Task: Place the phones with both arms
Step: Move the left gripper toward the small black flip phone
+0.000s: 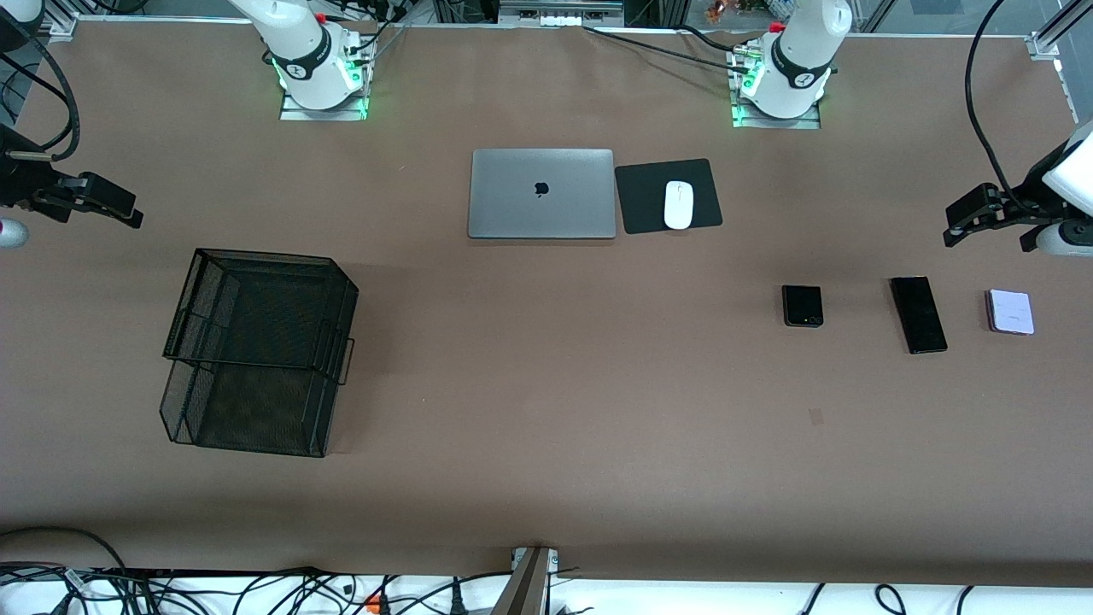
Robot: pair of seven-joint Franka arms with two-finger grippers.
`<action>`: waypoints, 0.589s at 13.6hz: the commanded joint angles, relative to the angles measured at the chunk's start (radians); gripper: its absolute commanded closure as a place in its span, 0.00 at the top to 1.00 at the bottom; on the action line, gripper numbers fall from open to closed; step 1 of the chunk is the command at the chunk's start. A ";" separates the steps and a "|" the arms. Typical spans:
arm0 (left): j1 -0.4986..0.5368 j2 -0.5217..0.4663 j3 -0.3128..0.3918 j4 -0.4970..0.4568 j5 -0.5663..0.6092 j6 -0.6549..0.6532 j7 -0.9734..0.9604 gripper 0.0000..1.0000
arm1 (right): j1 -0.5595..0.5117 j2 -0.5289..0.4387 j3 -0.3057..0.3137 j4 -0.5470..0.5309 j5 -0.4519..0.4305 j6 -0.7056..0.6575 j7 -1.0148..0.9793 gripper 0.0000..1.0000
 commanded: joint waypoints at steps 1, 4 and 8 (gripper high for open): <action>-0.010 0.024 0.005 0.053 0.018 -0.051 -0.026 1.00 | -0.009 -0.011 0.008 0.002 0.014 0.001 0.009 1.00; -0.012 0.032 0.004 0.061 0.013 -0.060 -0.049 1.00 | -0.009 -0.011 0.008 0.002 0.014 0.001 0.009 1.00; -0.012 0.032 -0.045 0.061 0.007 -0.102 -0.096 1.00 | -0.009 -0.011 0.008 0.002 0.014 0.001 0.009 1.00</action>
